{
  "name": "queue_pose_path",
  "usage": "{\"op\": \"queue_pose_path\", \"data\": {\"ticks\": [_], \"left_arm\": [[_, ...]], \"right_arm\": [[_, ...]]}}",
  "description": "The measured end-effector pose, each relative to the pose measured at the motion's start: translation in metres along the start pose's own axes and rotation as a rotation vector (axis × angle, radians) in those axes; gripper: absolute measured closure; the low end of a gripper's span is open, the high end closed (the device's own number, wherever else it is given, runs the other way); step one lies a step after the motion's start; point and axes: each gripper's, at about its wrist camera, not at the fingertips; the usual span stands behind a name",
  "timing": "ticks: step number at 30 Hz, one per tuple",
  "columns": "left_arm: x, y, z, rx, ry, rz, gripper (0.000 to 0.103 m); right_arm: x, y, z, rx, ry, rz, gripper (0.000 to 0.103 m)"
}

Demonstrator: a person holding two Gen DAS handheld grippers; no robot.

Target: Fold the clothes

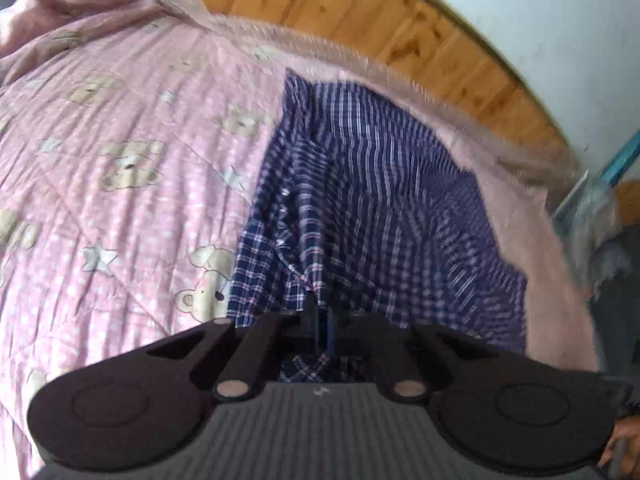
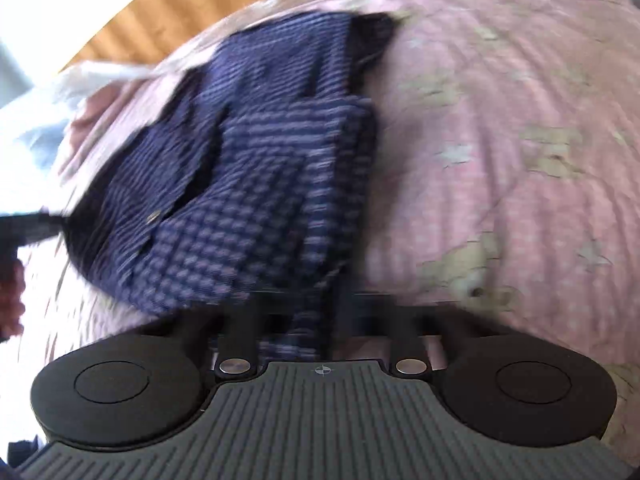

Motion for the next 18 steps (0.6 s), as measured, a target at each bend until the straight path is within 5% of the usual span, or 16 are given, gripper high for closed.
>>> {"op": "queue_pose_path", "data": {"ticks": [9,13,18], "left_arm": [[0.043,0.032,-0.003,0.016,0.032,0.164,0.095],[0.038,0.026,-0.003,0.038,0.004,0.096,0.089],[0.029,0.011,0.035,-0.126,-0.028,0.093,0.058]], "right_arm": [[0.017,-0.004,-0.017,0.048,0.082,0.121,0.103],[0.01,-0.007,-0.013,0.076,0.122,0.099,0.103],[0.028,-0.025,0.011,-0.038,0.16,0.147,0.091]]}}
Point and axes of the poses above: each gripper's, at about its wrist camera, not at the fingertips, and z roughly against the way its jaws point, x to its left, y to its underside, and after that the axes turned 1 degree about -y, right-handed
